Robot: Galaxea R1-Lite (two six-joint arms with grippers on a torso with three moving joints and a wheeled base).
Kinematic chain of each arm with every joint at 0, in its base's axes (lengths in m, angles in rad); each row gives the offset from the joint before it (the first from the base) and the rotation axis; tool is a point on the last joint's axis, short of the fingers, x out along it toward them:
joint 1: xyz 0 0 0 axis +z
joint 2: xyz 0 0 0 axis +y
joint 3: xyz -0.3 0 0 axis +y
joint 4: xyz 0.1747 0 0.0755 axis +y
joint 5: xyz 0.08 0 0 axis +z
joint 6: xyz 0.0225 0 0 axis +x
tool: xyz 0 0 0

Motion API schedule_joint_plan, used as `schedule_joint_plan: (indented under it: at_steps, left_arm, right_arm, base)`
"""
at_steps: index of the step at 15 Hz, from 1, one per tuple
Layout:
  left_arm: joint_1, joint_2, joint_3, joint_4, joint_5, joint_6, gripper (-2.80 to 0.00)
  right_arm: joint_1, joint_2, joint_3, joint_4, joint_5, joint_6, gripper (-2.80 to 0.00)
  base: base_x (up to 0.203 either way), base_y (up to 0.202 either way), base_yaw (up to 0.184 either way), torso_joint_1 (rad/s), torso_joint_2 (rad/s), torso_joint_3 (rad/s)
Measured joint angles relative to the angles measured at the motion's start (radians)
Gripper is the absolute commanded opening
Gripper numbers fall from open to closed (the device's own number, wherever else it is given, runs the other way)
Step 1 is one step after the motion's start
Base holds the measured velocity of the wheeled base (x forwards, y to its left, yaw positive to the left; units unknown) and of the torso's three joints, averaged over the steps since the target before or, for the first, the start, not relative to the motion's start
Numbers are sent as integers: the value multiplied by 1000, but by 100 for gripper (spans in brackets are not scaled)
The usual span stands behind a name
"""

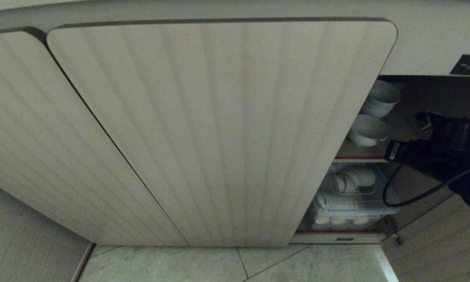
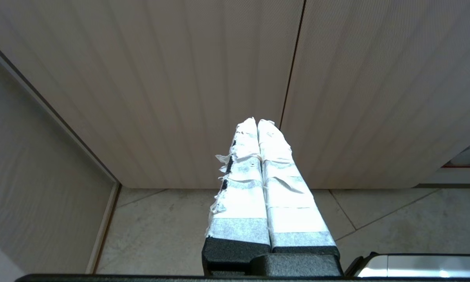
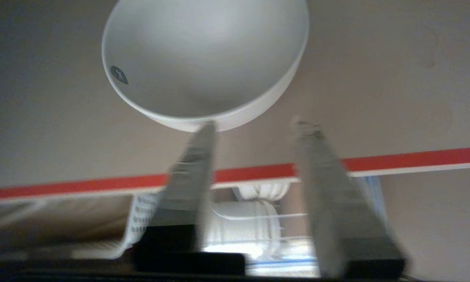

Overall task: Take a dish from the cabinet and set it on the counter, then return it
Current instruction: Take the bowl from the cabinet

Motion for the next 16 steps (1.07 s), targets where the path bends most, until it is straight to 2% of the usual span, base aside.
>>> schedule_joint_plan:
  at_steps: [10, 16]
  left_arm:
    - [0, 0, 0, 0, 0, 0, -280]
    - [0, 0, 0, 0, 0, 0, -280]
  right_arm:
    - [0, -2, -39, 21, 3, 21, 0]
    - [0, -5, -83, 135, 5, 24, 0]
  base:
    - [0, 0, 0, 0, 0, 0]
    - [0, 0, 0, 0, 0, 0]
